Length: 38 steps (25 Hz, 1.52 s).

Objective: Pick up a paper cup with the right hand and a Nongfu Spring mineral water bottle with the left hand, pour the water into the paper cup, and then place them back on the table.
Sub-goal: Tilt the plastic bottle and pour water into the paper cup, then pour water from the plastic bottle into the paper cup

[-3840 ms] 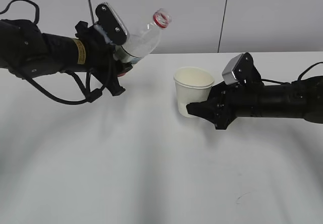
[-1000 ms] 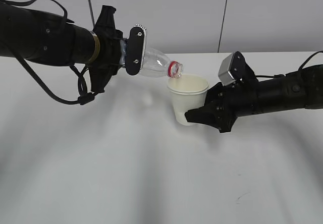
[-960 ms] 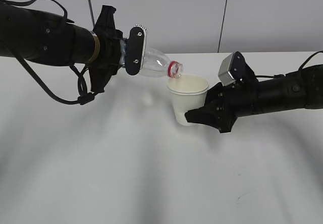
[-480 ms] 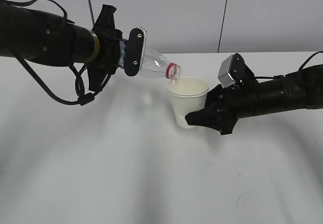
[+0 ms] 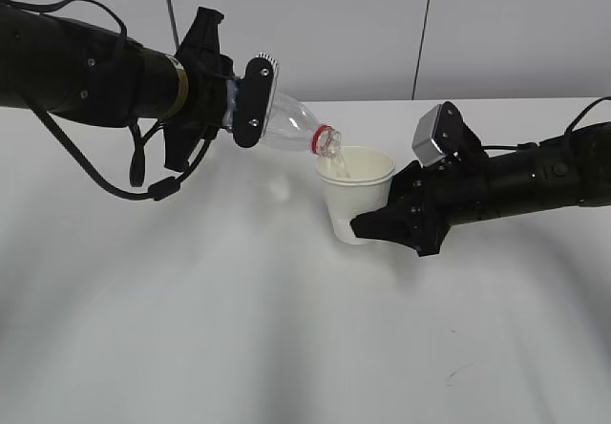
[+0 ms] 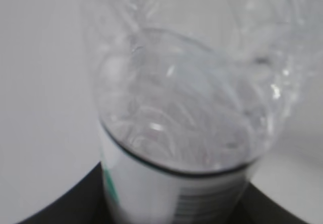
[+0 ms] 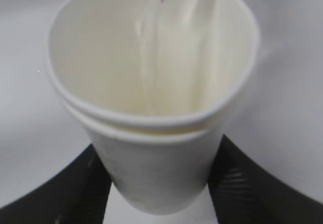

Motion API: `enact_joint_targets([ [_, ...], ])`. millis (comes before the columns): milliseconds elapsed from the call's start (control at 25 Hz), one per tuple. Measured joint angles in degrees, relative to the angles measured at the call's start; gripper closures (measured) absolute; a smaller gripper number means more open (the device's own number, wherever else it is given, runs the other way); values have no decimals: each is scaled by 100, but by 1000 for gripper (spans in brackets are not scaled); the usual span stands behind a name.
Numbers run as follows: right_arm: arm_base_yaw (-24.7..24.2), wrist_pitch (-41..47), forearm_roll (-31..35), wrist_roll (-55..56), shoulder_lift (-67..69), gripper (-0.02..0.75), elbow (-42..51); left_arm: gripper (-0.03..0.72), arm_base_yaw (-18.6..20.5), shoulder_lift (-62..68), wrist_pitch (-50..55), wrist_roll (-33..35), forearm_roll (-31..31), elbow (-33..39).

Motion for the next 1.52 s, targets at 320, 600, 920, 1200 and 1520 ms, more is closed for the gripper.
enact_joint_targets([
  [320, 0, 0, -161, 71, 0, 330, 0, 387, 0, 0, 4, 2, 12, 0],
  [600, 0, 0, -199, 102, 0, 330, 0, 387, 0, 0, 4, 7, 107, 0],
  [920, 0, 0, -314, 209, 0, 330, 0, 387, 0, 0, 4, 7, 132, 0],
  [1200, 0, 10, -368, 230, 0, 330, 0, 387, 0, 0, 4, 7, 148, 0],
  [1520, 0, 10, -404, 230, 0, 330, 0, 387, 0, 0, 4, 7, 159, -17],
])
